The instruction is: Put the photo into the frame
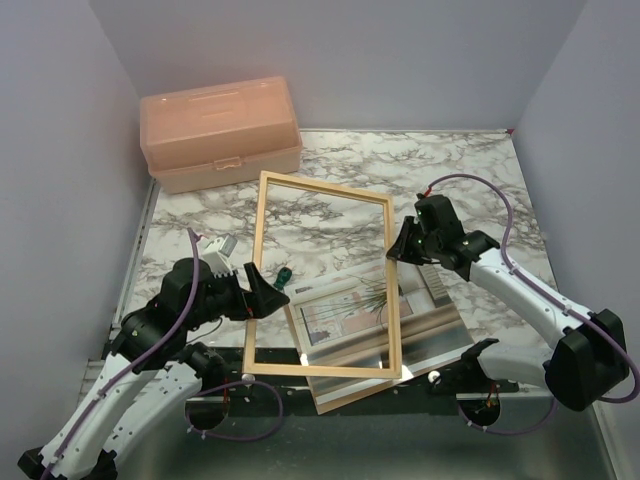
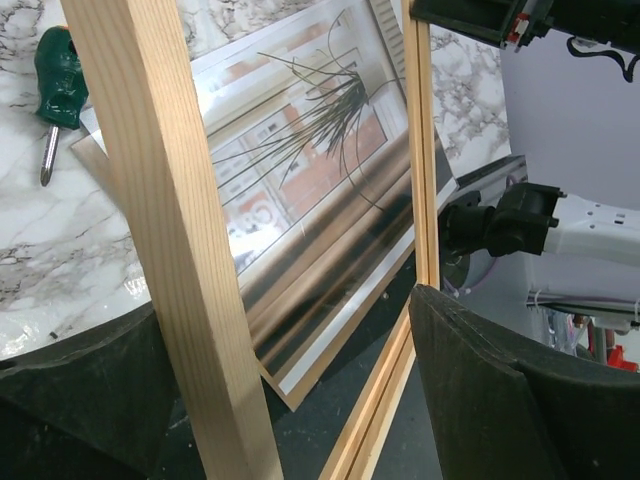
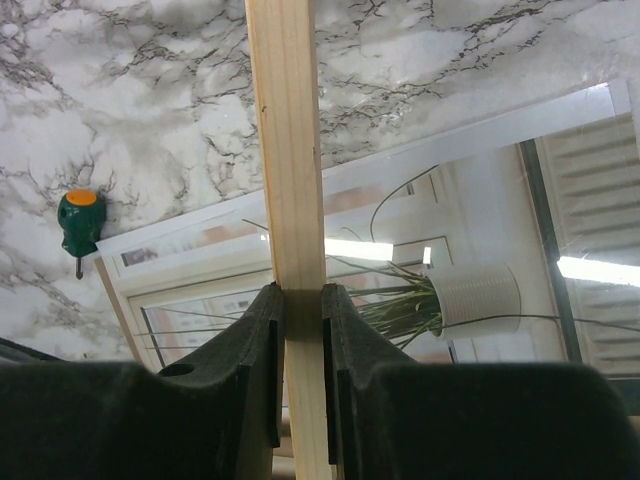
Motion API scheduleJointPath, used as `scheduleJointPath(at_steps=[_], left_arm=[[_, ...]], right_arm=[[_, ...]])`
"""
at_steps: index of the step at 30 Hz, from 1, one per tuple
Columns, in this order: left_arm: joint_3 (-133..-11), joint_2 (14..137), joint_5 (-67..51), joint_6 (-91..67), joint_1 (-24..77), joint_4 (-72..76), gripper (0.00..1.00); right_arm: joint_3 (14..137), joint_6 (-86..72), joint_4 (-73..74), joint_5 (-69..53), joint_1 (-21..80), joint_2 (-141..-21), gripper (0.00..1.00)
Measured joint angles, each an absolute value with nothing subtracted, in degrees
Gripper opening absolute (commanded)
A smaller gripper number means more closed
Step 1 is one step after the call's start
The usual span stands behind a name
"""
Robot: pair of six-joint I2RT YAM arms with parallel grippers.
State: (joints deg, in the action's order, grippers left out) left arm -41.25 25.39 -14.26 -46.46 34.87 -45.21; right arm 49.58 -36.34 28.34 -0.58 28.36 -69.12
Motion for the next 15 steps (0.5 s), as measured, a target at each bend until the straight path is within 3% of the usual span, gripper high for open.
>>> scheduleJointPath(at_steps=[4,11,15], left_arm=[[-43.88,25.36,-15.03,-46.7,34.87,-46.92,0.74],[-43.66,25.34,-15.73,-48.53,34.59,-46.92,0.2],[-41.47,25.32,-14.9,-50.35,34.11,-46.24,0.03]], right_arm=[[49.19,-36.34,27.83,-0.75,28.16,-69.12,0.01],[47.86,-35.88,26.72,-1.17,28.01,-68.69,0.04],[47.44,-35.64,26.65,-0.95,27.55,-67.42,0.13]])
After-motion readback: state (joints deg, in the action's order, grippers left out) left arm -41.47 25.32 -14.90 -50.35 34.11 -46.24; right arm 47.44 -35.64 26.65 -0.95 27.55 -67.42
